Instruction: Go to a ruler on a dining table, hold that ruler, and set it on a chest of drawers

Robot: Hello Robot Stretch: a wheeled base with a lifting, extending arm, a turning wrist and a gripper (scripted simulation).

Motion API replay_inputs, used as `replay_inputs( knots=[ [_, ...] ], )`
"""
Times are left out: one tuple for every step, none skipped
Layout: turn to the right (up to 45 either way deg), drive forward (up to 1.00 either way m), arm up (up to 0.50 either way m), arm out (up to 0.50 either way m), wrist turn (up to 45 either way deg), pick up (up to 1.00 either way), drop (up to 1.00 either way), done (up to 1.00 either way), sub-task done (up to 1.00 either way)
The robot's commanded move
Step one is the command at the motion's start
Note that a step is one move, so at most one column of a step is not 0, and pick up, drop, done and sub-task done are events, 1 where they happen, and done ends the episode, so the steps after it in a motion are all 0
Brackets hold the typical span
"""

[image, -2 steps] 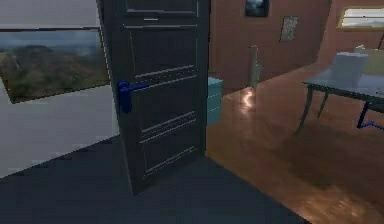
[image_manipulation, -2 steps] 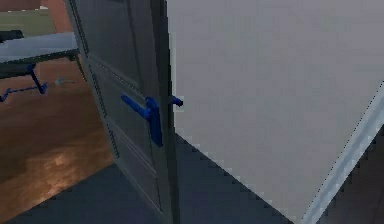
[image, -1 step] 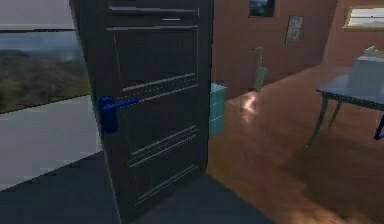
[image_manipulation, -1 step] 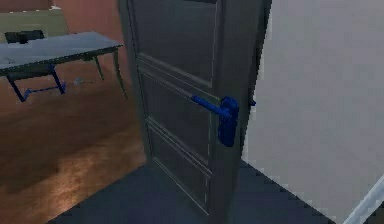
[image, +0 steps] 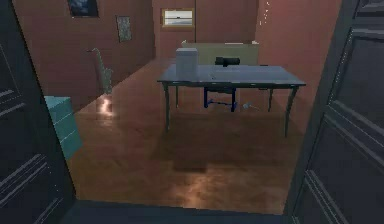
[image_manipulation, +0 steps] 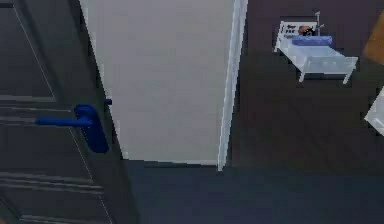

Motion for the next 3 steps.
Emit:
replay_inputs(
  knots=[
    [0.0,1.0,0.0,0.0,0.0,0.0,0.0,0.0,0.0],
    [0.0,0.6,0.0,0.0,0.0,0.0,0.0,0.0,0.0],
    [45.0,0.0,0.0,0.0,0.0,0.0,0.0,0.0,0.0]
  ],
)
